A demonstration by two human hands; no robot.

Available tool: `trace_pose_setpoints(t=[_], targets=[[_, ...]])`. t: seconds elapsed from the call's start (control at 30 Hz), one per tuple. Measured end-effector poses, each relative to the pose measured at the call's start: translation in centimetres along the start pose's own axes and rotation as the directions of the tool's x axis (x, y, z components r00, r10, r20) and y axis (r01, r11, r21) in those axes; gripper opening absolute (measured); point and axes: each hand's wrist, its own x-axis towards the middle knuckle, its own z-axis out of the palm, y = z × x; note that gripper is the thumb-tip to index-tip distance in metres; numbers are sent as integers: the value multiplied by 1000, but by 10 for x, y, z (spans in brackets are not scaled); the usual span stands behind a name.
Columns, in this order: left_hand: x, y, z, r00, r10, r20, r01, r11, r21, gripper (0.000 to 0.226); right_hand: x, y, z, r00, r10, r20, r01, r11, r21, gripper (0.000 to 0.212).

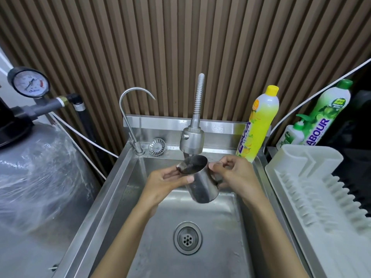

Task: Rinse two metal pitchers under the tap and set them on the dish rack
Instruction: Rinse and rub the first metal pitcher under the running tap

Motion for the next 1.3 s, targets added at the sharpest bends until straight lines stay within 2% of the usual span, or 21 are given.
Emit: trace_pose_setpoints(t=[0.07,0.1,0.17,0.27,0.33,0.43,0.53,0.63,0.87,0.97,1.03,1.1,1.2,1.3], targets=[[0,-6,7,1000,26,14,-25,996,-85,62,-3,-6,-4,991,-118,-58,109,984,-140,28],[0,-7,11,999,40,9,-38,991,-131,63,-3,-8,-5,986,-151,-68,139,978,-157,28],[3,-5,17,997,66,-30,-71,974,-215,66,1,-8,-5,983,-169,-71,166,985,-51,26],[9,5,25,985,117,-130,-145,961,-234,65,12,0,-3,987,-157,-23,158,962,221,22],[9,13,30,963,182,-198,-220,957,-191,66,19,4,2,991,-128,30,105,907,408,22],[8,24,27,915,306,-263,-318,948,-3,66,29,10,11,992,-59,116,-21,806,592,21],[9,36,15,904,357,-236,-314,928,201,62,28,12,21,974,-14,226,-129,785,606,21],[9,42,4,923,334,-191,-277,921,272,54,23,14,26,963,10,270,-174,788,591,22],[10,25,-4,983,142,-119,-136,989,61,42,19,13,19,992,61,113,-99,924,370,21],[13,10,-2,998,43,-55,-40,998,52,44,21,14,19,1000,-17,-6,18,985,174,30],[15,0,1,999,-20,-26,20,999,28,46,22,13,20,995,-94,-35,95,995,18,30],[17,-6,3,998,-63,-23,63,998,6,49,22,10,22,985,-167,-37,159,974,-162,26],[20,-17,4,995,-98,-11,98,995,4,47,19,7,27,960,-280,-1,259,887,-383,6],[22,-36,6,989,-150,-18,150,988,34,45,14,8,41,924,-372,94,361,759,-542,18]])
